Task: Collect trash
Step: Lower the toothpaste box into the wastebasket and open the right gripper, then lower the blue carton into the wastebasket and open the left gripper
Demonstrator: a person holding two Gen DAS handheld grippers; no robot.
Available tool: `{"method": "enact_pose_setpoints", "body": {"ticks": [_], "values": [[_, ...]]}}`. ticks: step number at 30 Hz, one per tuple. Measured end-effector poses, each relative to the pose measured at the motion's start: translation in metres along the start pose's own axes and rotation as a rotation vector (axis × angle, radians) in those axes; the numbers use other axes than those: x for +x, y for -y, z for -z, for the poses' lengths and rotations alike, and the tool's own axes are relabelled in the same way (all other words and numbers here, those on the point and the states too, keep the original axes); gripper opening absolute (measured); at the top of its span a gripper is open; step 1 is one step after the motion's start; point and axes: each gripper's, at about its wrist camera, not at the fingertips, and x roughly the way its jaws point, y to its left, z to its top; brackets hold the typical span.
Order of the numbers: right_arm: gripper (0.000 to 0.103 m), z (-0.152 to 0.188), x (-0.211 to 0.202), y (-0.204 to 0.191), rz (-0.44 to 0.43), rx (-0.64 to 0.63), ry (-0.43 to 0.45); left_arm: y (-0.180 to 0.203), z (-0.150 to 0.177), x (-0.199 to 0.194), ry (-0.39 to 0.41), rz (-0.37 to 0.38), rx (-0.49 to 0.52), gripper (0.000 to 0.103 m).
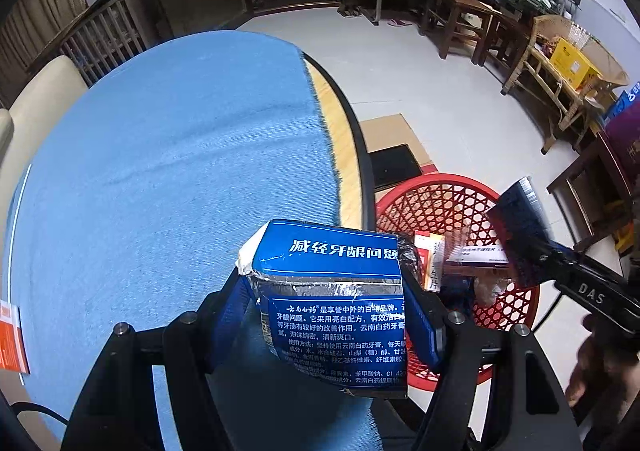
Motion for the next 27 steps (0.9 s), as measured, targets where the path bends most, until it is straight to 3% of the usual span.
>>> {"method": "enact_pose_setpoints", "body": {"ticks": [2, 18, 27], "values": [[0.079, -0.001, 0.007, 0.004, 0.003, 0.014, -0.026, 0.006, -0.001, 0.001, -0.002, 0.007, 0.014, 0.073], [0.079, -0.010, -0.031, 0.037, 0.009, 0.102, 0.088, 0.059, -0.004, 0.016, -0.031, 0.044, 0.109, 0.073], [0.079, -0.013, -0.048, 0.042, -0.003, 0.108, 0.129, 0.070, -0.003, 0.018, -0.033, 0.040, 0.123, 0.073]]}}
